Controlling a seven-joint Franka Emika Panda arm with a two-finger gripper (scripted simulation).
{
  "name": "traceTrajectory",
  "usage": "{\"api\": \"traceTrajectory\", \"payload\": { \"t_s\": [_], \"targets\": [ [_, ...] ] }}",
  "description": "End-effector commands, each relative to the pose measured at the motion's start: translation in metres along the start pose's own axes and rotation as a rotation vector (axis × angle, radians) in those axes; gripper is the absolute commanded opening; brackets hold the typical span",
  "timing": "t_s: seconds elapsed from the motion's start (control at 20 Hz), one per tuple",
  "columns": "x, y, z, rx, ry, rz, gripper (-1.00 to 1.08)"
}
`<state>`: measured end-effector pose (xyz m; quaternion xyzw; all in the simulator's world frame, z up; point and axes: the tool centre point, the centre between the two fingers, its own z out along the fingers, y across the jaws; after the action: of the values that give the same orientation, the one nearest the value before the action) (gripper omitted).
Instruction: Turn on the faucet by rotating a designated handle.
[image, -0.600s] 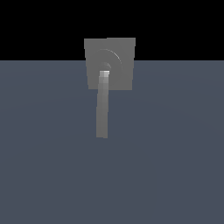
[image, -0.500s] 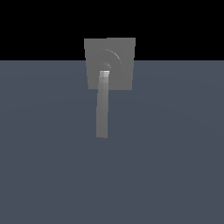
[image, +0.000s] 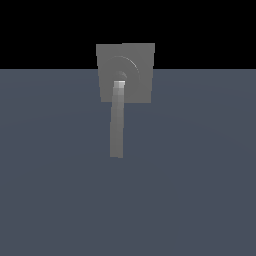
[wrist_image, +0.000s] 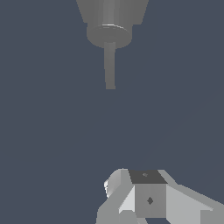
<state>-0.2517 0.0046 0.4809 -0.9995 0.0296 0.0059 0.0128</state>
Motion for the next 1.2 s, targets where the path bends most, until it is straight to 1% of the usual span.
{"api": "traceTrajectory", "payload": {
  "t_s": [0.0, 0.15, 0.3, 0.45, 0.6, 0.75, 0.85, 1.0, 1.15],
  "targets": [
    [0.000, 0.000, 0.001, 0.004, -0.003, 0.003, -1.00],
    [0.000, 0.000, -0.001, -0.008, 0.005, -0.006, -1.00],
    [0.001, 0.001, -0.003, -0.038, 0.020, -0.027, -1.00],
    [0.002, 0.002, -0.007, -0.086, 0.044, -0.061, -1.00],
    [0.003, 0.003, -0.013, -0.154, 0.073, -0.108, -1.00],
    [0.004, 0.004, -0.021, -0.243, 0.107, -0.168, -1.00],
    [0.006, 0.004, -0.028, -0.316, 0.130, -0.215, -1.00],
    [0.008, 0.003, -0.042, -0.447, 0.162, -0.298, -1.00],
    [0.010, -0.001, -0.057, -0.597, 0.183, -0.389, -1.00]
  ]
}}
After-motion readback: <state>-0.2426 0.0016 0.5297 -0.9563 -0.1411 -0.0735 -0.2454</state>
